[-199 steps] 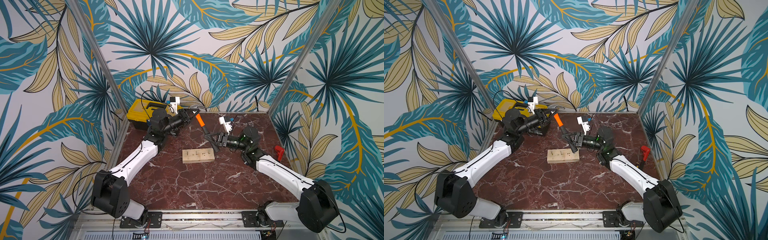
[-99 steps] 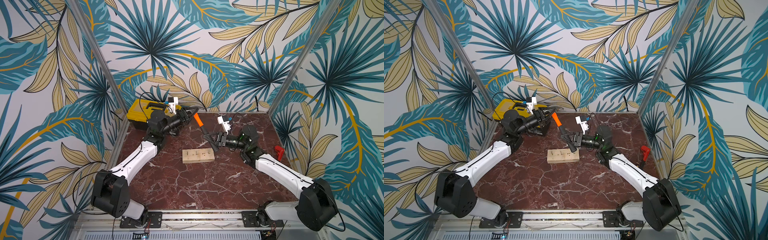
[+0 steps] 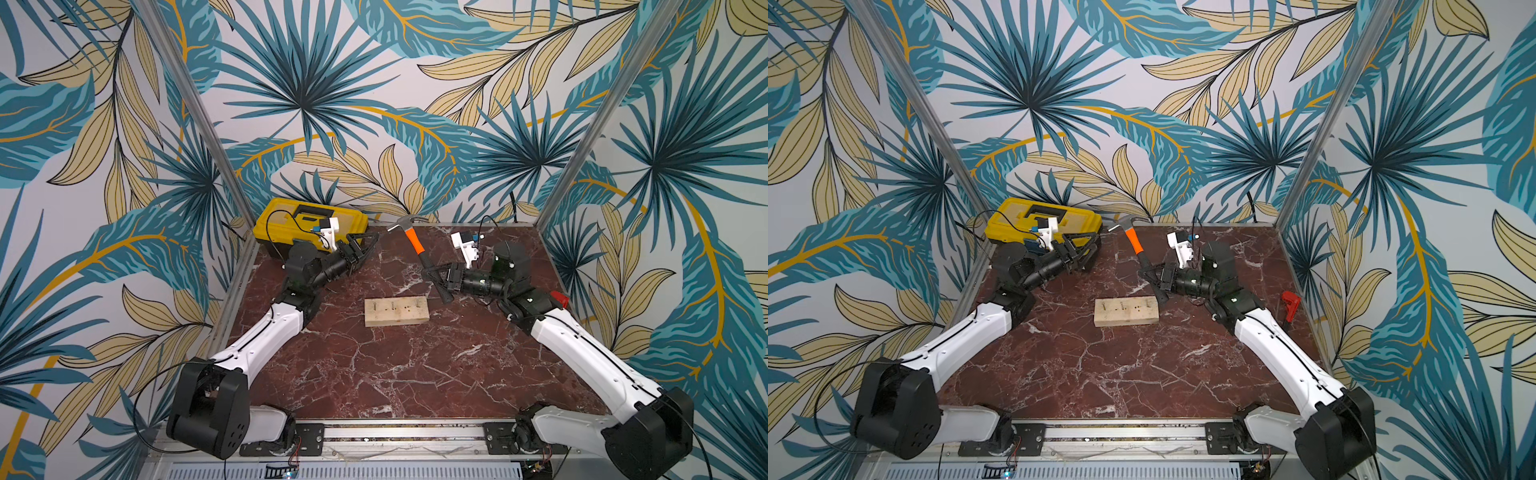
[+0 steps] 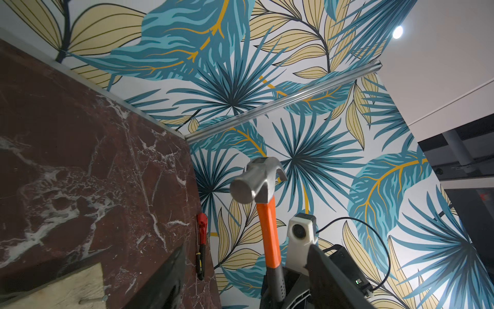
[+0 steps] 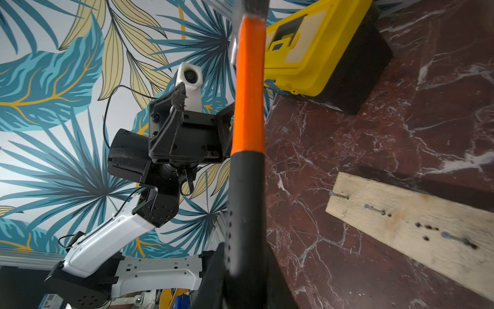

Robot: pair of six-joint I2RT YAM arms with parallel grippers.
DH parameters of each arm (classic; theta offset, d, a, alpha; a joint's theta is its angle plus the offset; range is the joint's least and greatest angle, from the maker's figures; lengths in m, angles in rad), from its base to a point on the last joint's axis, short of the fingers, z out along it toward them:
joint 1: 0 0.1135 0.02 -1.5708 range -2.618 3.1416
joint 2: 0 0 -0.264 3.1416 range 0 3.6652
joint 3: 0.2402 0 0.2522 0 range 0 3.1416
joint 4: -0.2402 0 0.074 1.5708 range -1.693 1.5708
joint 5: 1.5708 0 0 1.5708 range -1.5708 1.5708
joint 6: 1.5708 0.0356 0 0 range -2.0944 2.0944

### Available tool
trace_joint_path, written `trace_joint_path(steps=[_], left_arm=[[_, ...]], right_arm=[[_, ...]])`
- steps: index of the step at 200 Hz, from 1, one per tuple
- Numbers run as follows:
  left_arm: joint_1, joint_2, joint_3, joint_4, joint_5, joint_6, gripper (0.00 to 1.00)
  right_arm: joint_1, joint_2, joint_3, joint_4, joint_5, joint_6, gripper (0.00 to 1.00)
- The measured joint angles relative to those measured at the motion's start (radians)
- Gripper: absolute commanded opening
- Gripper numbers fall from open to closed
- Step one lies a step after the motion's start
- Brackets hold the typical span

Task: Use a claw hammer to pull out a nail
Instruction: Pick up the hammer at the center of the board.

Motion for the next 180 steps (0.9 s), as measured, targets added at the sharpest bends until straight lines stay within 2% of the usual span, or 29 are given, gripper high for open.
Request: trace_joint_path(steps=[35,73,130,180], left_arm=[[0.06,0.005,-0.005,-0.01,0.088,0.027,0.73],[0.127,0.036,0.031,-0.09,0.261,0.1,0.71],[0.137,0.114,0.092,-0.204,0.541,0.199,0.65],[0.133,0.135,0.092,-0.233,0.664,0.23,0.69]], right_arm=[[-0.001,-0.014,0.063,-0.215,-0.005,-0.093,0.0],[-0.001,-0.059,0.062,-0.393,-0.044,-0.148,0.0],[0.0,-0.083,0.039,-0.431,-0.154,-0.156,0.0],[0.022,-0.014,0.043,-0.415,-0.226,-0.156,0.0]])
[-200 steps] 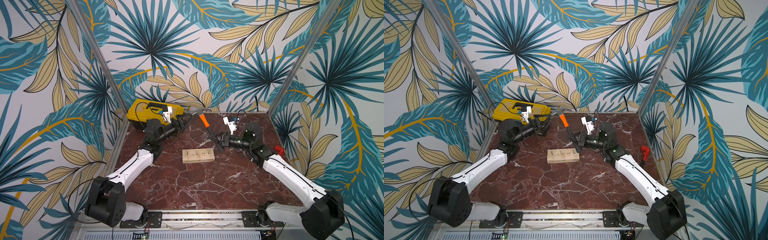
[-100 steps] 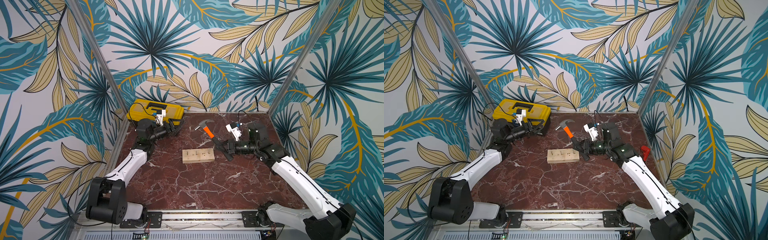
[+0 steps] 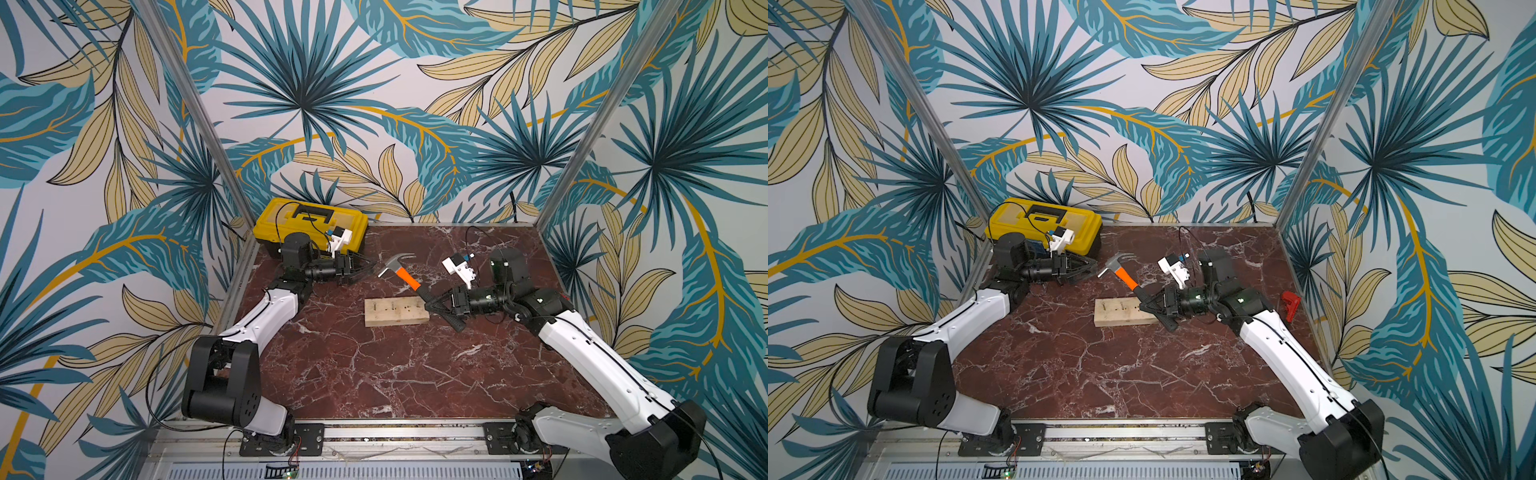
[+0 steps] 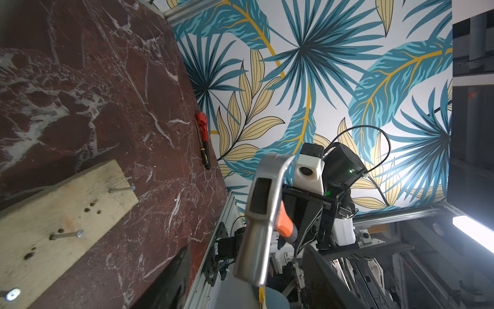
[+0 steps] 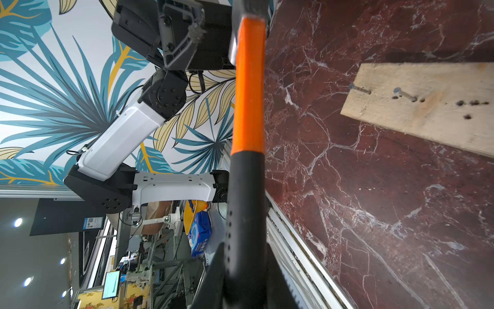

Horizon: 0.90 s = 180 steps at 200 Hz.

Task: Use a claw hammer to pull out a nail
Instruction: Pick up the hammer at the center of the board.

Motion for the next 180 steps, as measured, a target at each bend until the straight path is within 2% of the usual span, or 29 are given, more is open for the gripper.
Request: trace_joint_path(steps=[33,99,180], left_arm=[[-0.006,0.0,0.0,-0.002,0.045,0.005,0.68],[-0.061,0.008,0.006,-0.009,0.085,0.004,0.51],[-0.073,0.032,0.072,-0.013,0.138,-0.023,0.12]], right_arm=[[0.029,0.055,0.002,0.0,-0.026,-0.003,0.0],[0.046,0.07,0.015,0.029,-0.076,-0.015,0.0],[0.046,0.081,0.023,0.057,-0.131,-0.055,0.0]])
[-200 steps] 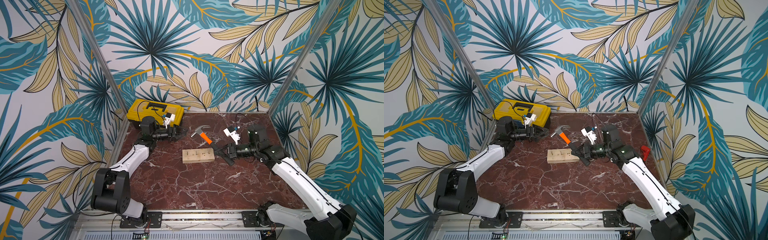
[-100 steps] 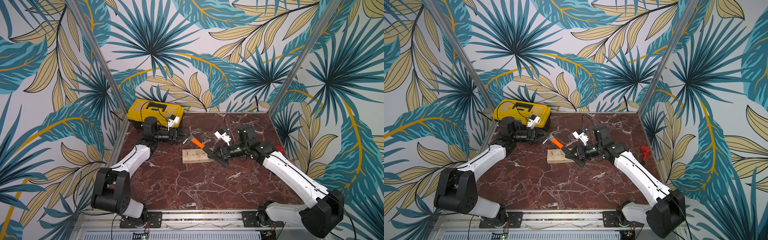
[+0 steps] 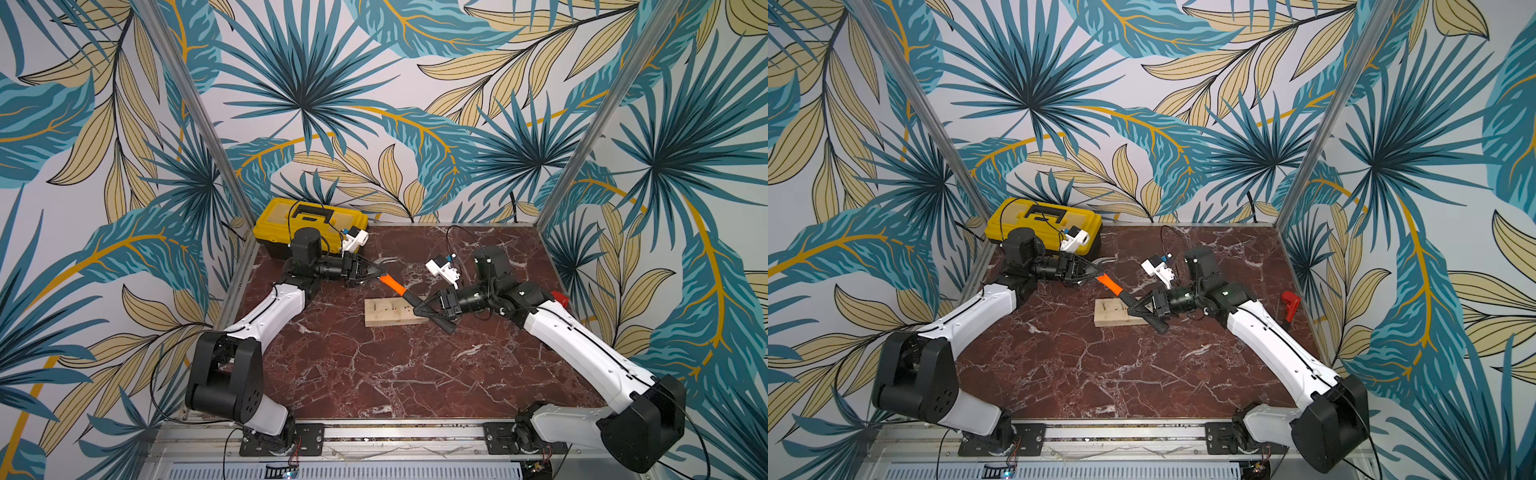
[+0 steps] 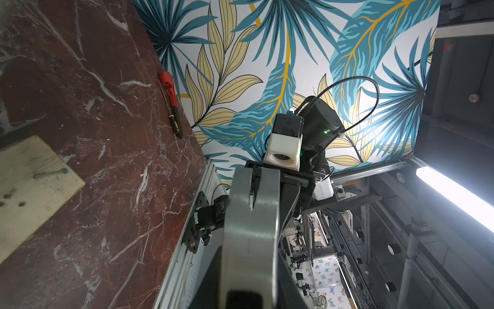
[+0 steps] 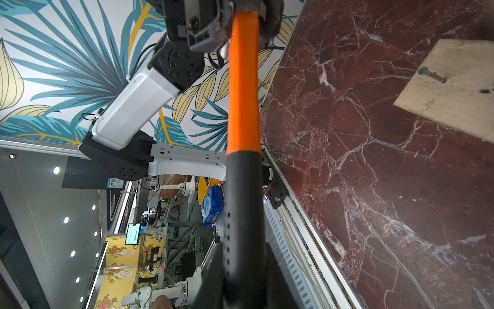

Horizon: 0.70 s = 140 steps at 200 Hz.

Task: Use a claw hammer to pull out a nail
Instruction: Pick up the hammer at the center of the board.

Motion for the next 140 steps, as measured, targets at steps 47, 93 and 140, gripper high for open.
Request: trace_joint_path(steps=[47,93,140], left_arm=[[0.0,0.002,0.0,-0.001,0.01,-0.002,0.0],[0.005,0.003,0.0,-0.006,-0.045,-0.014,0.0],[0.018,-0.001,-0.007,-0.014,-0.186,-0.021,0.0]], right_arm=[[0.0,0.008,0.0,-0.008,-0.008,-0.019,0.14],[-0.027,0.008,0.003,0.008,0.024,-0.015,0.45],[-0.123,-0.061,0.003,0.04,0.162,0.008,0.55]])
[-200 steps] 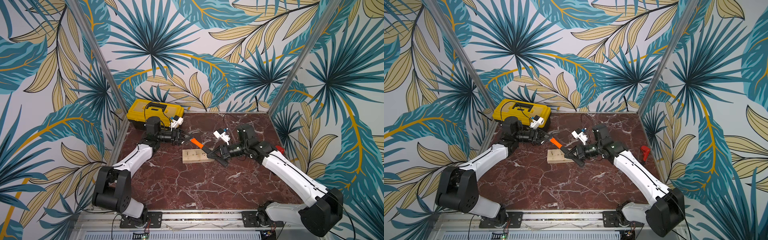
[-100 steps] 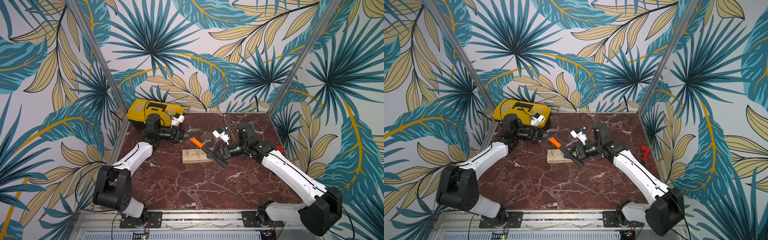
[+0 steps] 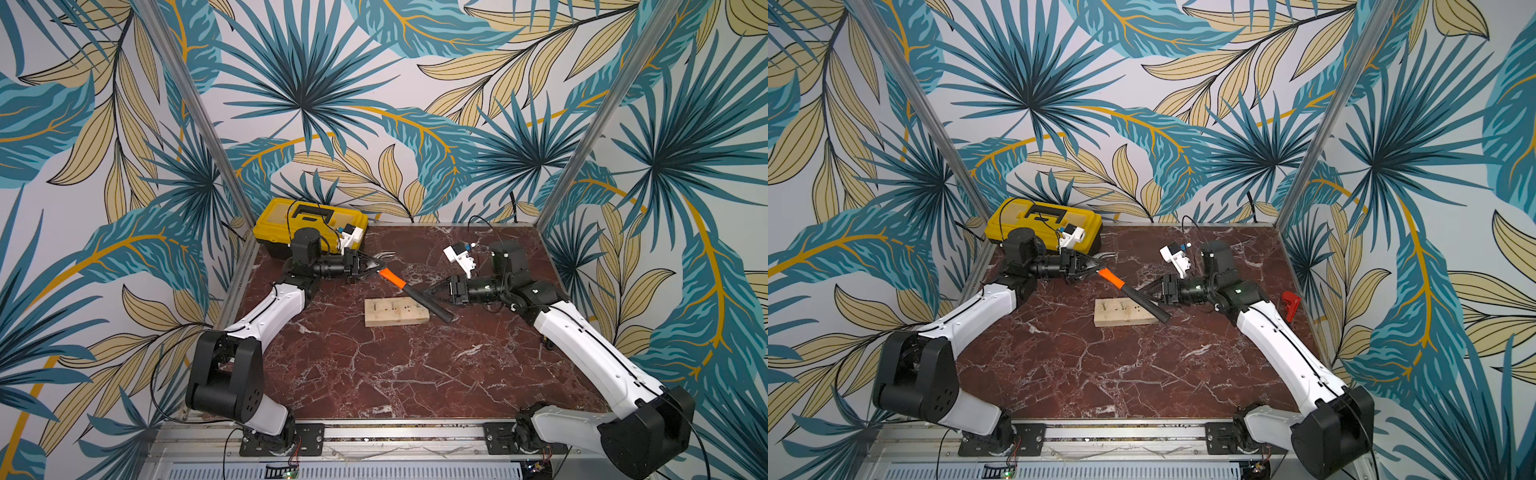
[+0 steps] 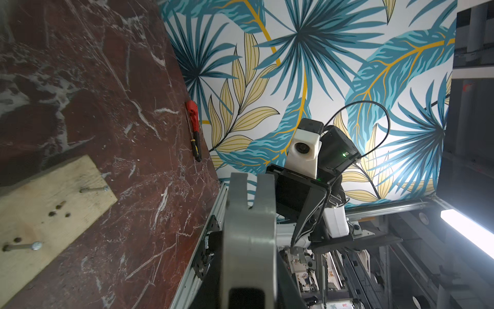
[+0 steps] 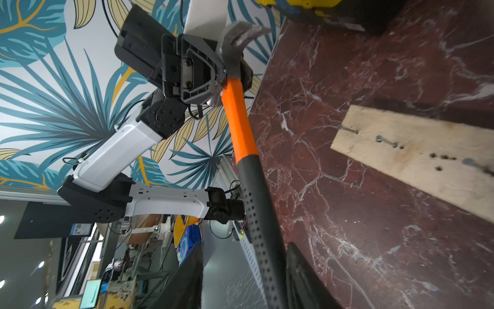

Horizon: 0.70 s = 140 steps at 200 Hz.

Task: Use a claw hammer to pull out a nail
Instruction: Pick up the hammer at the center of the board.

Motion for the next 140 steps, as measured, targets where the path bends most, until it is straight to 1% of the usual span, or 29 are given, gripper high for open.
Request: trace_joint_path(steps=[25,49,66,76,91,117,130,140], left_arm=[[0.005,-0.011,-0.011,-0.016,-0.095,-0.008,0.0],[0.003,-0.037,-0.017,-0.031,-0.189,-0.017,0.0],[-0.004,-0.062,-0.018,-0.034,-0.252,-0.024,0.0],[-0.008,-0.077,-0.018,-0.034,-0.291,-0.032,0.0],[-0.019,-0.096,-0.018,-0.034,-0.351,-0.044,0.0],[-0.042,-0.119,-0.018,-0.034,-0.439,-0.06,0.0],[-0.058,-0.128,-0.018,-0.035,-0.476,-0.069,0.0],[-0.073,-0.132,-0.018,-0.033,-0.502,-0.077,0.0]], right_arm=[[-0.033,-0.089,-0.013,0.033,0.112,0.022,0.6],[-0.045,-0.153,-0.042,0.07,0.224,0.052,0.61],[-0.047,-0.184,-0.087,0.111,0.306,0.085,0.62],[-0.047,-0.199,-0.125,0.14,0.345,0.112,0.65],[-0.047,-0.22,-0.192,0.198,0.403,0.16,0.7],[-0.048,-0.248,-0.291,0.295,0.469,0.233,0.7],[-0.048,-0.255,-0.344,0.384,0.493,0.272,0.7],[-0.047,-0.258,-0.398,0.489,0.512,0.305,0.71]])
